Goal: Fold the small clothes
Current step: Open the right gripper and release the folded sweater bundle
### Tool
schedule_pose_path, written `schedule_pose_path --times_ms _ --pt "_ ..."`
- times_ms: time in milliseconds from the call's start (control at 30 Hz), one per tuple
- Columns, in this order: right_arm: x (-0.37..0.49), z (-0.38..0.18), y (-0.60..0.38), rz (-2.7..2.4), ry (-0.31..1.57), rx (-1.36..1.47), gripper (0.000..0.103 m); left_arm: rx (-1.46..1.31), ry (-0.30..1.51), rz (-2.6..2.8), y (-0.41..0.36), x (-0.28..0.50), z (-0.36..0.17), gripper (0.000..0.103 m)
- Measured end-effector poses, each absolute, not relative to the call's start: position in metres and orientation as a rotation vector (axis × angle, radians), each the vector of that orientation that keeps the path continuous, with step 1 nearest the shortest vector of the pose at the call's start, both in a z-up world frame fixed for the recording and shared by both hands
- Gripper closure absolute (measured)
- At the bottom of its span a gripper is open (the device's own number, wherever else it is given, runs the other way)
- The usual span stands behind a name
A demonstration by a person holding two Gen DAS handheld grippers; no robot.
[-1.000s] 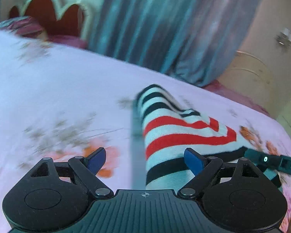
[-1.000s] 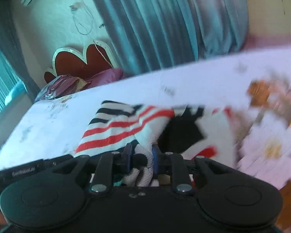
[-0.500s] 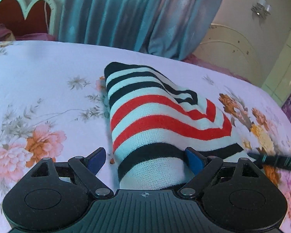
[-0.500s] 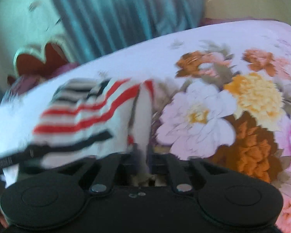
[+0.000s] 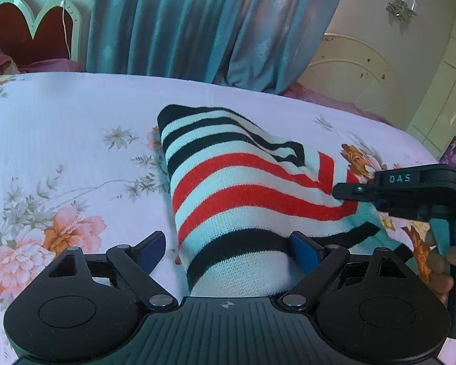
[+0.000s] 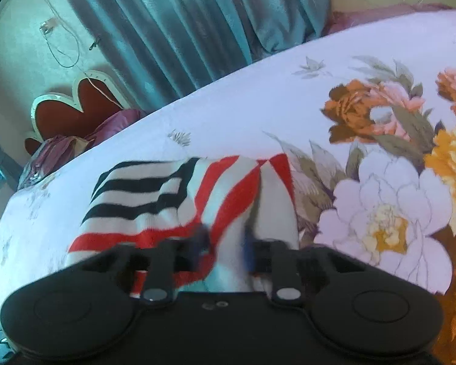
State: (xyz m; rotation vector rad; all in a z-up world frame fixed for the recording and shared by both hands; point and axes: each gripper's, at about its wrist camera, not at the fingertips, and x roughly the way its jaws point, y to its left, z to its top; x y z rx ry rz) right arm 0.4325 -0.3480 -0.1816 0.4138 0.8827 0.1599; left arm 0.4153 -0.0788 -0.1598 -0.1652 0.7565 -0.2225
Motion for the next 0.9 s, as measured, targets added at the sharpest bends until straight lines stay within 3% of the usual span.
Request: schedule_pose_path --times_ms 200,300,333,400,533,900 --pt "0.403 -0.166 -0.355 0.109 0.813 0.258 0.096 -0.177 0.739 -0.253 -0.077 0.410 -0.148 0.016" --pt "0.405 -0.181 -0.366 0.120 0.873 0.266 0.093 -0.155 0.741 -0.241 -0.084 0.411 -0.151 0.015" --pt "0.406 -0.181 -0.366 0.130 0.866 0.262 0.084 -0.152 0.764 -0.235 -0.086 0.415 -0.157 0.014" --pt "0.404 -0.171 -0.368 0.127 0.850 0.278 0.078 -0.187 0.788 -0.221 -0.084 0.419 -0.163 0.007" --pt "0.379 -0.154 -0.379 0.153 0.845 0.333 0.061 -0.174 0.781 -0.209 -0.084 0.417 -0.163 0.006" --pt "0.299 -0.155 -0.362 0.345 0.907 0.360 0.067 -0.159 0.779 -0.193 -0.085 0.412 -0.158 0.006"
